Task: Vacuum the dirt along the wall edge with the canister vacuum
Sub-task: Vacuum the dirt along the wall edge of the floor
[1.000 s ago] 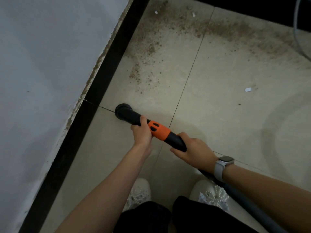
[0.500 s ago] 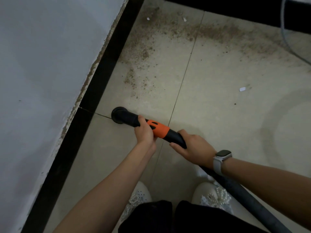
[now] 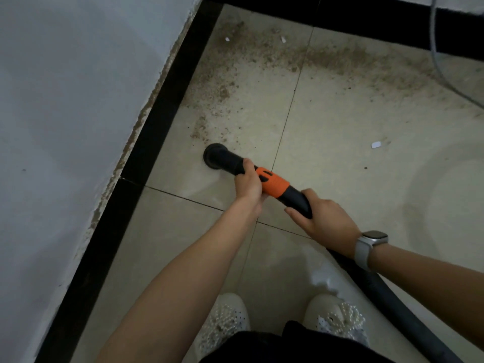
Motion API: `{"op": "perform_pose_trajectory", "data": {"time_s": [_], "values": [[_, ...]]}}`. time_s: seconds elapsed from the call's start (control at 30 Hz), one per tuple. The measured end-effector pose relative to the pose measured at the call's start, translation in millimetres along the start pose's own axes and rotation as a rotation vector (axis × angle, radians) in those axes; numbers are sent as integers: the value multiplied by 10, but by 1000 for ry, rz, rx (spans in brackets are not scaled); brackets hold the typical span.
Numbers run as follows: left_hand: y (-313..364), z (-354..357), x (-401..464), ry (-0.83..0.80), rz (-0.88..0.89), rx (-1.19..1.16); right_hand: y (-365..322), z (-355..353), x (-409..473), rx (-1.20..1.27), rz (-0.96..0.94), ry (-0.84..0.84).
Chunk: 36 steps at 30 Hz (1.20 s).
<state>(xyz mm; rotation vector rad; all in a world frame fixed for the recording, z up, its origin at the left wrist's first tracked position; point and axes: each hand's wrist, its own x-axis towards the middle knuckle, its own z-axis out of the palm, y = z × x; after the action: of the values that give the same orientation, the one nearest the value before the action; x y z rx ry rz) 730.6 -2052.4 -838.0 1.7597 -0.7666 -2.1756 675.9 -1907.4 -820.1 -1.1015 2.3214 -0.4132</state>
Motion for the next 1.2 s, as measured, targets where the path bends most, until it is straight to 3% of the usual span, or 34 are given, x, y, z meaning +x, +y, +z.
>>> {"op": "perform_pose_trajectory", "data": {"time_s": [0.1, 0.4, 0.83, 1.07, 1.2], "values": [[170, 30, 79, -59, 11, 18, -79, -14, 122, 36, 31, 8], [-65, -423, 10, 100, -23, -79, -156, 171, -50, -7, -138, -72], [769, -30, 497, -62, 35, -67, -380, 86, 793, -55, -50, 99], [1001, 261, 596, -41, 105, -65, -480, 62, 1131, 59, 17, 115], [871, 111, 614, 56, 177, -28, -496, 103, 1026, 122, -8, 75]]}}
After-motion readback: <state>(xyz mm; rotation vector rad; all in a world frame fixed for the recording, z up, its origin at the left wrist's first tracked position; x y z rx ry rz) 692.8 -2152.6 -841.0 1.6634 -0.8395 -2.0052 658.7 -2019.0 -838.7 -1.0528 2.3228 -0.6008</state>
